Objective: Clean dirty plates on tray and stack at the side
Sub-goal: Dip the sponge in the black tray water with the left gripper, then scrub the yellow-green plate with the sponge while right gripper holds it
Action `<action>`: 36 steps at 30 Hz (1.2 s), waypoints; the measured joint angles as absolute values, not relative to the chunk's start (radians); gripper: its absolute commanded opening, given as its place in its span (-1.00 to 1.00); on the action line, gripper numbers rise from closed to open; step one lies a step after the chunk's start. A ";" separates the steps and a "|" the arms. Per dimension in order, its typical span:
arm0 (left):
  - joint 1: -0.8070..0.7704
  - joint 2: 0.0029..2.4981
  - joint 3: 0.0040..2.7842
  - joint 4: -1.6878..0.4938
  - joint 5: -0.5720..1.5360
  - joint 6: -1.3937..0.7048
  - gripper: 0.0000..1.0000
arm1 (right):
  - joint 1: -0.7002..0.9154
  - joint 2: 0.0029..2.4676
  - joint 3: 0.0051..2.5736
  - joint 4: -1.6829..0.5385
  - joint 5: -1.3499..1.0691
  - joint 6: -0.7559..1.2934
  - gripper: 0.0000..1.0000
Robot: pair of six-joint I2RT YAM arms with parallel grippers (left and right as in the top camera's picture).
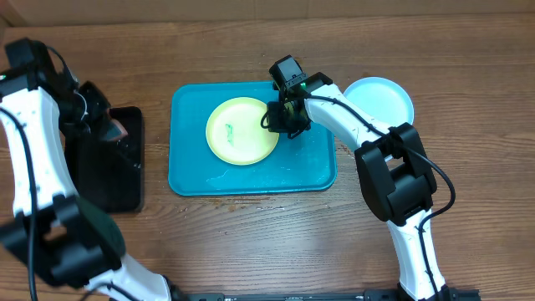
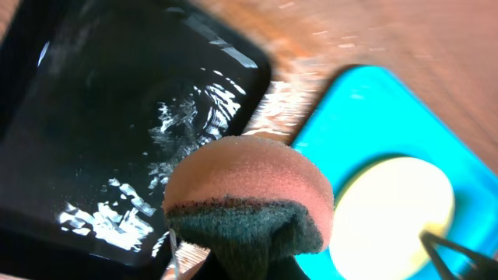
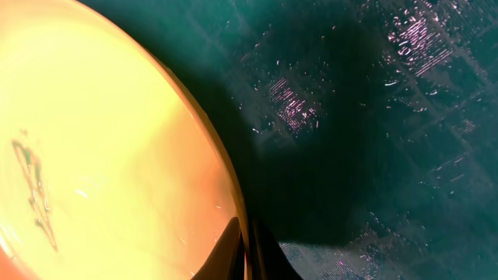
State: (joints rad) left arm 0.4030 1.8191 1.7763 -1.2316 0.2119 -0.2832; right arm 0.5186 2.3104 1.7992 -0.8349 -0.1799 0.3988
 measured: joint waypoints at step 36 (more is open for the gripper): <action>-0.247 2.168 1.540 -0.677 0.311 -0.372 -0.92 | 0.521 2.311 1.798 -0.838 -0.181 0.399 -0.92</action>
